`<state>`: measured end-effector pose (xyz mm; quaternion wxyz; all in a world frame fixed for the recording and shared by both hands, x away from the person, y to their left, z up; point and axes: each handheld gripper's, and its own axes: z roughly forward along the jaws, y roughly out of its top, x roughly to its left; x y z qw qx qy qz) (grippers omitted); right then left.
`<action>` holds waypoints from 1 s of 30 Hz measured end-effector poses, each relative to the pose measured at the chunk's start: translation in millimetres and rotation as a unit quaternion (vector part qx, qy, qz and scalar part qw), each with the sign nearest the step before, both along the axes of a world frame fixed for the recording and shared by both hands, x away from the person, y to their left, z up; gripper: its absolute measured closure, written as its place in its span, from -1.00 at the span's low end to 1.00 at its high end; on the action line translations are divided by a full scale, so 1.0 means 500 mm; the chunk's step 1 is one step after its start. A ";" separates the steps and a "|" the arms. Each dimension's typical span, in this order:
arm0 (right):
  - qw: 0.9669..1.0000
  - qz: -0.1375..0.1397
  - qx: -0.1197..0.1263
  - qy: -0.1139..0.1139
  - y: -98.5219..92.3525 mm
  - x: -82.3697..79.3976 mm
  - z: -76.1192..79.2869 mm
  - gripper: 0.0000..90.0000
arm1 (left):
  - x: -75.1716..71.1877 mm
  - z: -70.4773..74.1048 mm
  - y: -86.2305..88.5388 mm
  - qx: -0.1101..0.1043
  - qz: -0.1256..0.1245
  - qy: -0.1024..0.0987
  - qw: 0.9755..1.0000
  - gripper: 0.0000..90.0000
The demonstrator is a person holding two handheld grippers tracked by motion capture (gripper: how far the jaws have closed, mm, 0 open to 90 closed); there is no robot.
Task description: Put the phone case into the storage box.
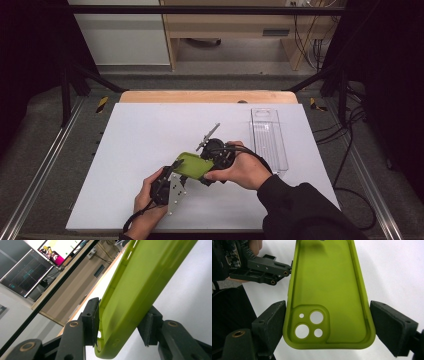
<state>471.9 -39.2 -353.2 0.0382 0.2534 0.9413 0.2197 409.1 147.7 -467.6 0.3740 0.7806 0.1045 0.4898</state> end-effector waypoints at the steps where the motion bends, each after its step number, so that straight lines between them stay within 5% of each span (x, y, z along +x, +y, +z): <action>1: 1.000 0.001 0.000 -0.001 0.000 0.000 0.000 -0.63 | 0.000 -0.001 -0.001 0.000 -0.001 0.000 1.000 0.24; 20: 1.000 0.007 0.004 0.003 0.004 0.003 -0.004 -0.65 | -0.003 -0.006 -0.008 0.033 -0.001 0.007 0.999 0.53; 30: 1.000 -0.010 0.027 -0.012 0.001 0.011 -0.007 -0.67 | 0.000 -0.002 -0.004 0.020 -0.003 0.026 0.999 0.70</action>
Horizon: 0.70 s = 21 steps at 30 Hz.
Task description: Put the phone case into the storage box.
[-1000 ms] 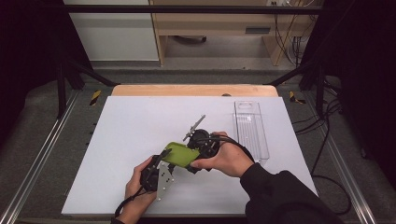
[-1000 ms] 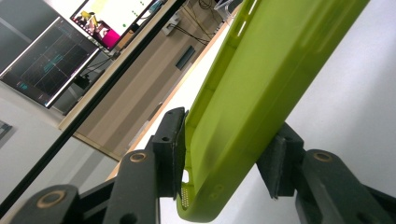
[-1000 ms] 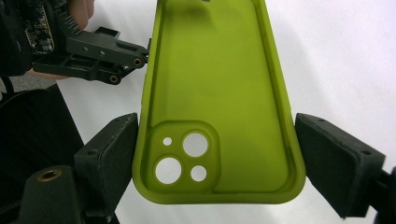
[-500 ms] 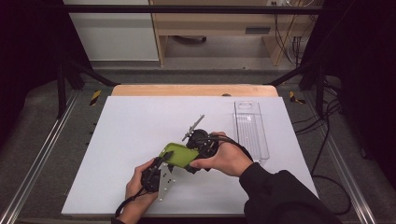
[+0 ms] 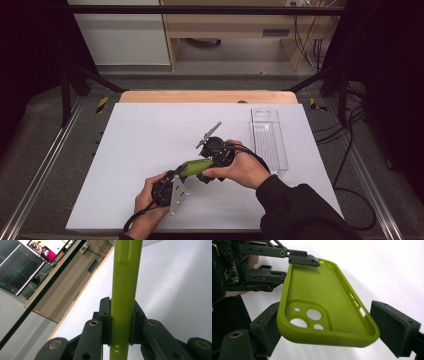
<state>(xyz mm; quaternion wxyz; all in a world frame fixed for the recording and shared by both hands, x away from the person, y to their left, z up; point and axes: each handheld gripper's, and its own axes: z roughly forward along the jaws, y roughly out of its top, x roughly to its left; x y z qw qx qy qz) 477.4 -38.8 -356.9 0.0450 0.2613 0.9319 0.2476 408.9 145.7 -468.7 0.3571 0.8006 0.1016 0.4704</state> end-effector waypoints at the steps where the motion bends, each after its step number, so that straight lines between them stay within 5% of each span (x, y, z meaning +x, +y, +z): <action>1: 1.000 -0.001 0.002 -0.002 0.000 0.000 0.000 -0.68 | 0.001 0.000 0.001 -0.003 0.001 0.000 1.000 0.70; 6: 1.000 -0.006 0.013 -0.012 -0.007 0.001 0.005 -0.77 | 0.002 0.004 0.011 -0.013 0.007 0.003 1.000 0.70; 13: 0.997 -0.030 0.053 -0.041 -0.041 -0.012 0.015 -0.83 | 0.010 0.007 0.027 -0.053 0.019 0.026 0.998 0.70; 18: 0.992 -0.049 0.096 -0.068 -0.074 -0.024 0.009 -0.85 | 0.017 0.010 0.044 -0.106 0.029 0.058 0.992 0.70; 21: 0.987 -0.064 0.117 -0.085 -0.093 -0.037 -0.005 -0.86 | 0.022 0.010 0.053 -0.149 0.035 0.084 0.985 0.70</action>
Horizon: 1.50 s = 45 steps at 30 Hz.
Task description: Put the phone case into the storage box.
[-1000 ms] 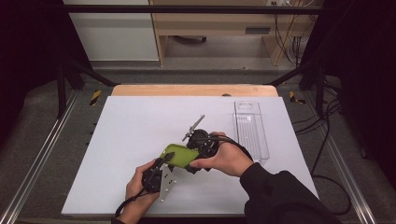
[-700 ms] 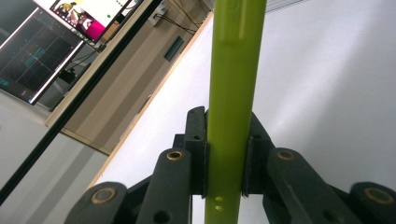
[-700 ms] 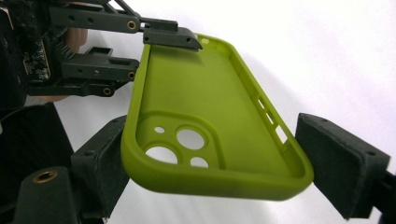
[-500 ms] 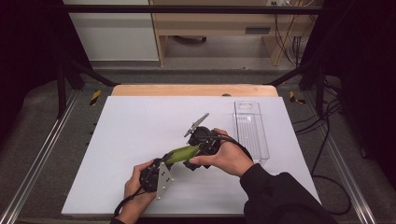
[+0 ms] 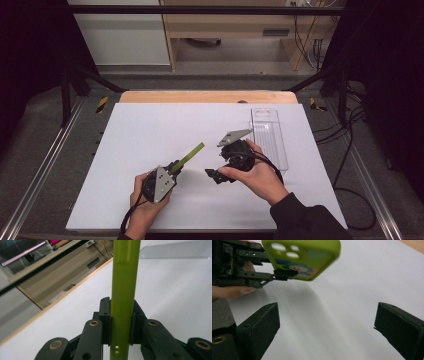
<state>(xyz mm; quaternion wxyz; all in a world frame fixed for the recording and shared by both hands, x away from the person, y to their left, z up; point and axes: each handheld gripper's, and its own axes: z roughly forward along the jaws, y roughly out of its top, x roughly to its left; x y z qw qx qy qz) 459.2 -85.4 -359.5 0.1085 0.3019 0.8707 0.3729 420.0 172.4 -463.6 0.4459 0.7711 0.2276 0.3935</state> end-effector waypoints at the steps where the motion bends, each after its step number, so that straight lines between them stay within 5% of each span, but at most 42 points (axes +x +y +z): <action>1: 1.000 -0.005 0.007 -0.007 -0.005 -0.004 -0.006 -0.86 | 0.002 0.000 0.003 -0.017 0.002 0.010 1.000 0.70; 4: 0.999 -0.025 0.037 -0.016 -0.016 -0.014 -0.024 -0.85 | 0.006 0.002 0.013 -0.061 0.004 0.033 0.998 0.70; 8: 0.996 -0.042 0.074 -0.029 -0.018 -0.020 -0.041 -0.85 | 0.006 0.007 0.024 -0.117 0.003 0.055 0.992 0.70; 11: 0.992 -0.054 0.105 -0.038 -0.015 -0.021 -0.044 -0.86 | 0.006 0.008 0.027 -0.138 0.002 0.066 0.988 0.70; 18: 0.985 -0.053 0.153 -0.062 0.007 -0.026 -0.049 -0.86 | 0.008 0.005 0.033 -0.207 -0.010 0.109 0.972 0.70; 27: 0.974 -0.053 0.200 -0.092 0.048 -0.031 -0.056 -0.87 | 0.011 0.003 0.042 -0.266 -0.027 0.145 0.952 0.70; 30: 0.971 -0.051 0.213 -0.096 0.063 -0.031 -0.057 -0.86 | 0.011 0.002 0.041 -0.278 -0.034 0.154 0.948 0.70; 34: 0.968 -0.044 0.225 -0.100 0.081 -0.030 -0.058 -0.87 | 0.010 0.003 0.037 -0.282 -0.042 0.158 0.945 0.70; 45: 0.966 -0.048 0.218 -0.128 0.123 -0.029 -0.046 -0.93 | 0.004 0.007 0.023 -0.273 -0.062 0.159 0.947 0.70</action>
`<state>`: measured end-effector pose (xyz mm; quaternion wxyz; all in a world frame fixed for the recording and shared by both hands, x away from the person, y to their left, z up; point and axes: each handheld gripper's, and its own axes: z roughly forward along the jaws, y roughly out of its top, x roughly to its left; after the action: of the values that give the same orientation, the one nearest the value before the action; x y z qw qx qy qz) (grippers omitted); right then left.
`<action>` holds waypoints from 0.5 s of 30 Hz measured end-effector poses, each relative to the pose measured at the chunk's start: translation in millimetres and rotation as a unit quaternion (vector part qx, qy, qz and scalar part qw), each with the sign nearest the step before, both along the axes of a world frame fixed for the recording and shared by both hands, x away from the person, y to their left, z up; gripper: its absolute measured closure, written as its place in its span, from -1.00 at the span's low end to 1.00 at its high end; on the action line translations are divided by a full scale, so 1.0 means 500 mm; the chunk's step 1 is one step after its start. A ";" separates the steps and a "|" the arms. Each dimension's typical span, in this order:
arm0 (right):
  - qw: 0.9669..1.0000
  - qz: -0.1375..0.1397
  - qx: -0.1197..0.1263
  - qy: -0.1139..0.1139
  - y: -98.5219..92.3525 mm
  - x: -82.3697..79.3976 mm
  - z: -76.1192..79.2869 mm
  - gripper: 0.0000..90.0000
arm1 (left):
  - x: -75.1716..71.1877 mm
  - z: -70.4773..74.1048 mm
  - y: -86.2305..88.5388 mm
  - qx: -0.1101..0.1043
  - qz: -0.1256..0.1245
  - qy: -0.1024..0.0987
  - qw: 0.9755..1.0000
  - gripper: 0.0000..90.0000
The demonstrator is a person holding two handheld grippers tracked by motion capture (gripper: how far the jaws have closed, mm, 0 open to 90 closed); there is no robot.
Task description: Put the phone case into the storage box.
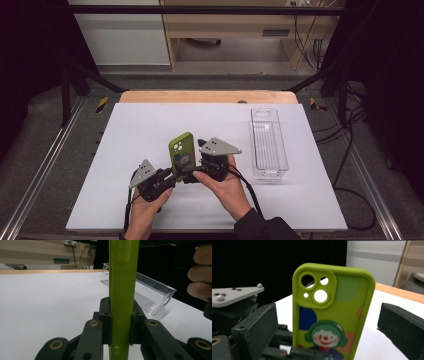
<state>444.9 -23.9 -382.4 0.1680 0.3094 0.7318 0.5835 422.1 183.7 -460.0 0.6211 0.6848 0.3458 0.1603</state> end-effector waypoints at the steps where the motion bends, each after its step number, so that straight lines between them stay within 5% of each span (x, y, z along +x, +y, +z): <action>1: 1.000 -0.003 -0.001 -0.002 0.002 0.002 0.001 -0.93 | -0.001 0.001 -0.001 0.002 -0.001 -0.002 1.000 0.70; 15: 1.000 -0.023 -0.010 -0.009 0.029 0.021 0.011 -0.91 | -0.011 0.013 -0.014 0.015 -0.012 -0.022 1.000 0.70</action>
<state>455.3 -9.2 -376.7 0.1908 0.3194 0.7288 0.5749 416.6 176.8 -453.7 0.6199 0.6949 0.3210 0.1728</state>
